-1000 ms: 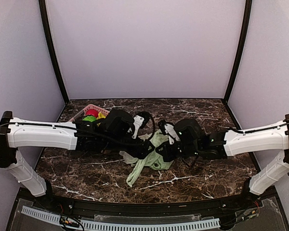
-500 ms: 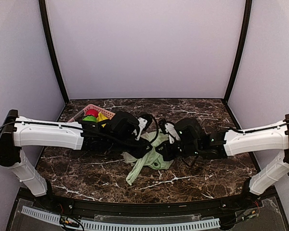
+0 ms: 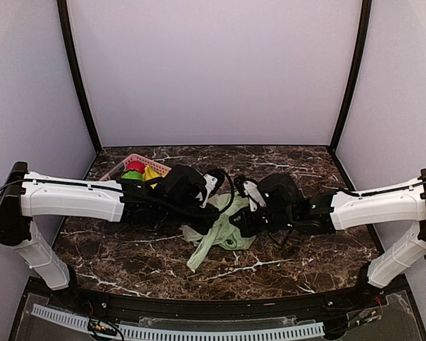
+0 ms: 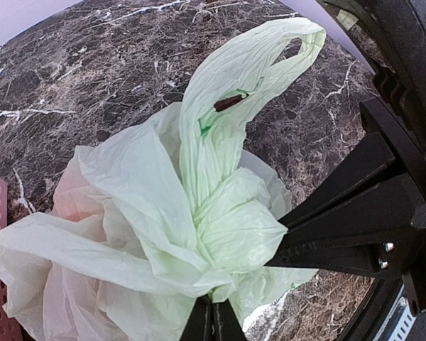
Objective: Untie the knot of the plastic bag and take out the fruit
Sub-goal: Untie the bag handles from the takeout bag.
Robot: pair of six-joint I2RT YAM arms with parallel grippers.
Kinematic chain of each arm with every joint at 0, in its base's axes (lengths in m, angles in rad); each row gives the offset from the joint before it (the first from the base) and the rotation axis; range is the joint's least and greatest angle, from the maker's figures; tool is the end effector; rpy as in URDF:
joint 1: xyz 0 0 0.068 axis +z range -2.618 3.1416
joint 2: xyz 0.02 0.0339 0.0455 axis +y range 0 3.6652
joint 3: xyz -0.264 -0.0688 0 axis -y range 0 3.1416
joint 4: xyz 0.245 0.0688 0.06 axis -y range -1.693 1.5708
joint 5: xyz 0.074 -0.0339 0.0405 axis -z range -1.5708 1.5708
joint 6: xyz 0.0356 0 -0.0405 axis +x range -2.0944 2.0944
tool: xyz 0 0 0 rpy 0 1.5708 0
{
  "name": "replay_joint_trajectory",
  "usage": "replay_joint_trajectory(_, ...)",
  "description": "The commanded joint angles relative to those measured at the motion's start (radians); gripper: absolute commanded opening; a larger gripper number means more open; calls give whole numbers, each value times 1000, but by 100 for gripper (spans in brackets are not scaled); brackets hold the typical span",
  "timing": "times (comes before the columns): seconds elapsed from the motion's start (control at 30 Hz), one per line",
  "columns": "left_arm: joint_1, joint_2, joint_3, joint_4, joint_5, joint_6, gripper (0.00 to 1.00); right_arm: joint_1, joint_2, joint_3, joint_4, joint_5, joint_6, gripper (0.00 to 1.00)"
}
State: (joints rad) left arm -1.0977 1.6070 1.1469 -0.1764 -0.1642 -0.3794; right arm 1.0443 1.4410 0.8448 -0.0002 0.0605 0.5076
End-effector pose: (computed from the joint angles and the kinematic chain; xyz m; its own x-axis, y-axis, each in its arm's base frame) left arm 0.1708 -0.3209 0.2574 -0.5546 0.2817 -0.7830 0.6598 0.7222 -0.2076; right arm 0.1591 0.2694 0.2258 -0.6539 -0.1595 -0.7395 -0.5950 0.7122 0.3725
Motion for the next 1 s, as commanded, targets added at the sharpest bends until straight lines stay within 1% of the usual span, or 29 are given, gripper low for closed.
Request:
replay_joint_trajectory(0.0,1,-20,-5,-8,-15,-14,1,-11,-33,-9,33,2,9,0)
replay_joint_trajectory(0.43,44,-78,-61,8,-43,-78,1,-43,-69,-33,14,15,16,0)
replay_joint_trajectory(0.73,58,-81,-121,8,-26,-131,1,-56,-41,-64,16,-4,53,0)
replay_joint_trajectory(0.97,60,-94,-164,-13,-56,-169,1,-56,-15,-71,19,-16,65,0)
